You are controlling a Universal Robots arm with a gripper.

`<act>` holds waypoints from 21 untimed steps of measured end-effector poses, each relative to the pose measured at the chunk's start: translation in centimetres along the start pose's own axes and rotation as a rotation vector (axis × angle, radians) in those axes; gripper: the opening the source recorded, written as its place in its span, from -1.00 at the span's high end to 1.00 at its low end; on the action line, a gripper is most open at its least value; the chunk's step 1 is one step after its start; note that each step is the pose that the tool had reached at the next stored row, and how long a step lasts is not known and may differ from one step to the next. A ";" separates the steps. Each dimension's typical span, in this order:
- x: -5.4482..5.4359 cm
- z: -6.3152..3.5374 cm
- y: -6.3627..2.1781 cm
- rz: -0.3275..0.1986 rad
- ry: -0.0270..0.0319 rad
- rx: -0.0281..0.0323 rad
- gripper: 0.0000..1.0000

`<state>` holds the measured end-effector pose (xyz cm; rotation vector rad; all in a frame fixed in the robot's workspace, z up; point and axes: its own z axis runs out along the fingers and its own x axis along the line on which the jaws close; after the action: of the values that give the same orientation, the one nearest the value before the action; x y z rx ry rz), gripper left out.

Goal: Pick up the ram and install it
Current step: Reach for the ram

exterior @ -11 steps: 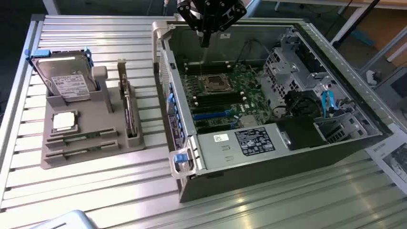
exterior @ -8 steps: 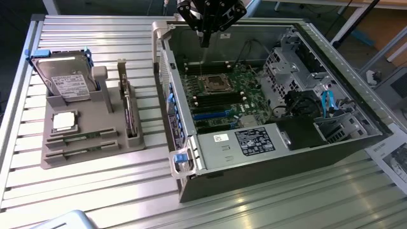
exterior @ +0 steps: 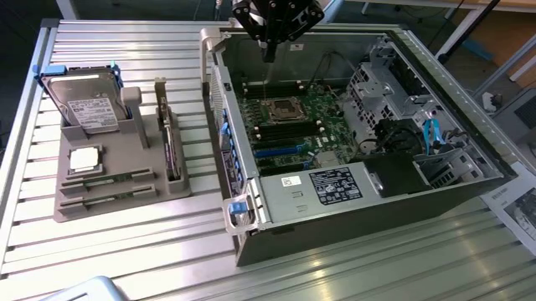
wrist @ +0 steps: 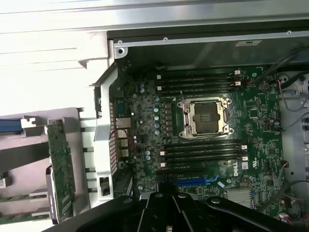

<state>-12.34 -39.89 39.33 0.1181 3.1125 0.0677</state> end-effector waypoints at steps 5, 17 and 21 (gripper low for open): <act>0.5 0.00 -0.04 0.000 0.0000 0.0000 0.80; 2.5 0.00 -0.19 0.000 -0.0001 0.0000 0.80; 3.1 -0.01 -0.24 0.000 0.0000 0.0000 0.80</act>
<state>-15.44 -39.89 39.26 0.1181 3.1125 0.0678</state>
